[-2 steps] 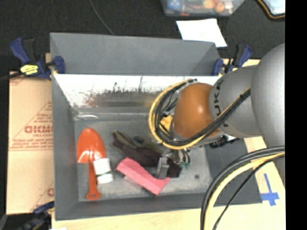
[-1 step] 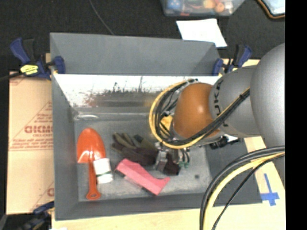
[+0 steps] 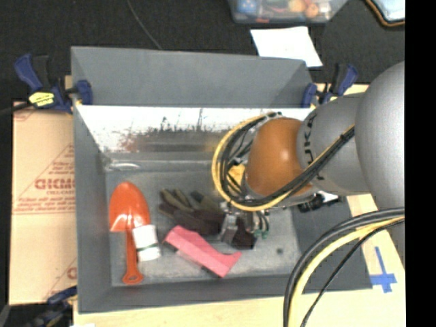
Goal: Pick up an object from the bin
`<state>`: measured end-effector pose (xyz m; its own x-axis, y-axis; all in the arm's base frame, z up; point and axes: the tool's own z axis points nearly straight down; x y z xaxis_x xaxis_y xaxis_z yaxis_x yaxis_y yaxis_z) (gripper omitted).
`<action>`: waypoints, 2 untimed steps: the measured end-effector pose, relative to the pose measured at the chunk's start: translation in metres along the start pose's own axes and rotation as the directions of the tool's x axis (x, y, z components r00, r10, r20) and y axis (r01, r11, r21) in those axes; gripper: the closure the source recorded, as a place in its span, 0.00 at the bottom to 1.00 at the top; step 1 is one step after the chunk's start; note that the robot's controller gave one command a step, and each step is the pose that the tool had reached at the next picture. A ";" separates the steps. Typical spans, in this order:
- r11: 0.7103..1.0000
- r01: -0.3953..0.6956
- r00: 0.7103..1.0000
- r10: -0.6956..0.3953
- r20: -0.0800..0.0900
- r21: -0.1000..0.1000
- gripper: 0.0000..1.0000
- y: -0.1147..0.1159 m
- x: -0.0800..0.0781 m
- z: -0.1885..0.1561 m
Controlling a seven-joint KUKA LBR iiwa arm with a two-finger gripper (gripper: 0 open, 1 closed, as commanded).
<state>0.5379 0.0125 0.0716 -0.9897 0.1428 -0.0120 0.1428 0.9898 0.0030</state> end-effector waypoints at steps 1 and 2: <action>1.000 0.001 1.000 -0.001 -0.011 0.002 1.00 -0.001 0.003 -0.026; 1.000 0.002 1.000 -0.002 -0.007 0.001 1.00 -0.001 0.001 -0.070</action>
Offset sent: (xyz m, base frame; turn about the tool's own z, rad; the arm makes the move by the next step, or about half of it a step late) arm -0.0033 -0.0003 0.0938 -0.0001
